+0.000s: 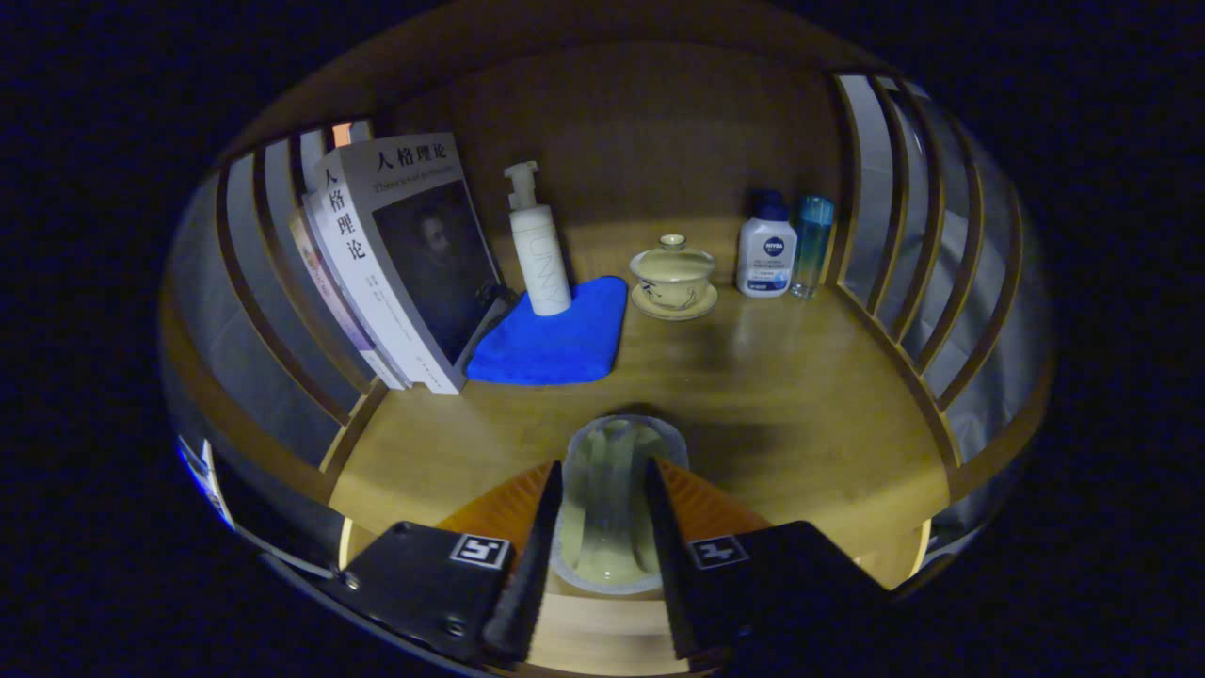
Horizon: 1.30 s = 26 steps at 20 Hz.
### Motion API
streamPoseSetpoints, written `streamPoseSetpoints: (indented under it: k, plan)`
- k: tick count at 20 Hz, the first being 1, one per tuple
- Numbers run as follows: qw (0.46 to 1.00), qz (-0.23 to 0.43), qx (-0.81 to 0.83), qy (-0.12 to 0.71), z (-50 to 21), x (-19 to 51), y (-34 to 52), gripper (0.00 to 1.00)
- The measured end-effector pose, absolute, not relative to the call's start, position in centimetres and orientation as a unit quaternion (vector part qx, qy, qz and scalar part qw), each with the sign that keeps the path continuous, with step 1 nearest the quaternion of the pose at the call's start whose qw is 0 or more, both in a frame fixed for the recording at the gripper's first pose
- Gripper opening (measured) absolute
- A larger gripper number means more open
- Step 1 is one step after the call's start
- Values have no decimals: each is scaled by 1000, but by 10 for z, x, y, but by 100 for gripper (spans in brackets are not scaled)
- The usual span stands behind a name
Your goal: Pull open the drawer, take out the items inside it, and place them on the countertop above the cabinet.
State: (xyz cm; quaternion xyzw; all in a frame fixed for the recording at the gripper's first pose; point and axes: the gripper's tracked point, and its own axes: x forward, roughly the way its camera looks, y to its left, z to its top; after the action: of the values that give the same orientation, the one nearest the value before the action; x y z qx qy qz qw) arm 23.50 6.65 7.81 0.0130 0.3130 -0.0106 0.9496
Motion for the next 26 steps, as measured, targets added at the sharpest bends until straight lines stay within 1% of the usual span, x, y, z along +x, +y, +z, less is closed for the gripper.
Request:
streamPoseSetpoints:
  k: [1, 6, 10, 20, 23, 26]
  plan:
    - [953, -6, 13, 304, 81, 234, 72, 64]
    - [969, 3, -6, 248, 105, 224, 78, 64]
    - [976, 16, 3, 217, 107, 202, 79, 65]
    - [989, 20, -63, 135, 89, 112, 75, 65]
    - [991, 21, -68, 110, 83, 83, 77, 79]
    - [994, 15, -59, 94, 72, 56, 73, 79]
